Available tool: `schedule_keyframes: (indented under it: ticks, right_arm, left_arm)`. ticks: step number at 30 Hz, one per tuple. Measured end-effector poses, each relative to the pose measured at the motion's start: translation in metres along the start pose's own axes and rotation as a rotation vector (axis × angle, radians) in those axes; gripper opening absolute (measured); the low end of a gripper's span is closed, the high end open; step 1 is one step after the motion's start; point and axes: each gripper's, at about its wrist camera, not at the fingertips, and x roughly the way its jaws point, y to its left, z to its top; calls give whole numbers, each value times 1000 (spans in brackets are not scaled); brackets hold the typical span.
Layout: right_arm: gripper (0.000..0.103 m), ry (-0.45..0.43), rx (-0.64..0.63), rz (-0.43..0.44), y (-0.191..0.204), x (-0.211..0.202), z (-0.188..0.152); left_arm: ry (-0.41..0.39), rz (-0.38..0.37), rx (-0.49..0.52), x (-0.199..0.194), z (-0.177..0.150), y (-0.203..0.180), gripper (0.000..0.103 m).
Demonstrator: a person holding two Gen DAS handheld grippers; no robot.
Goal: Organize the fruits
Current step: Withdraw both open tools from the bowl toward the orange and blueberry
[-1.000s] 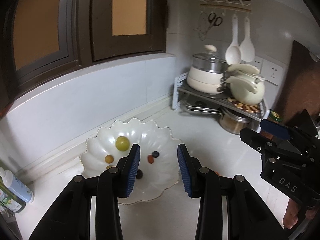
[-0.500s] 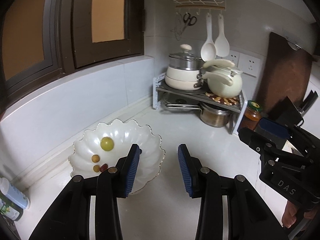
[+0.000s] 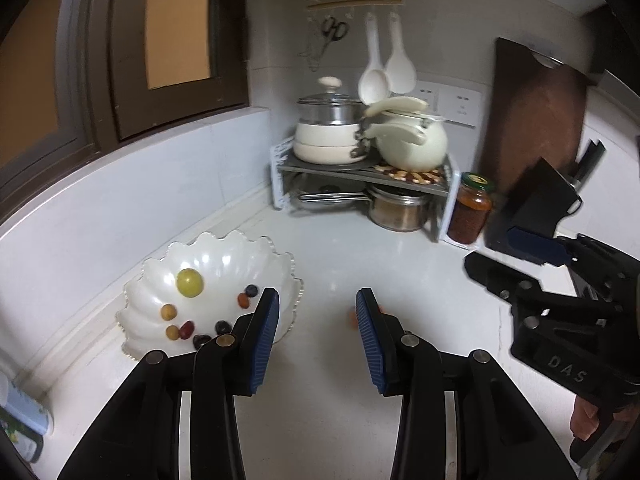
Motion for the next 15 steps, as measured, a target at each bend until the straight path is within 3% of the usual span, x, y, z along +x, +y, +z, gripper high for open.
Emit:
schedule_keyframes:
  ticks: [15]
  right_arm:
    - [56, 100, 58, -9, -10, 19, -43]
  left_arm:
    - [44, -105, 95, 25, -24, -16, 39]
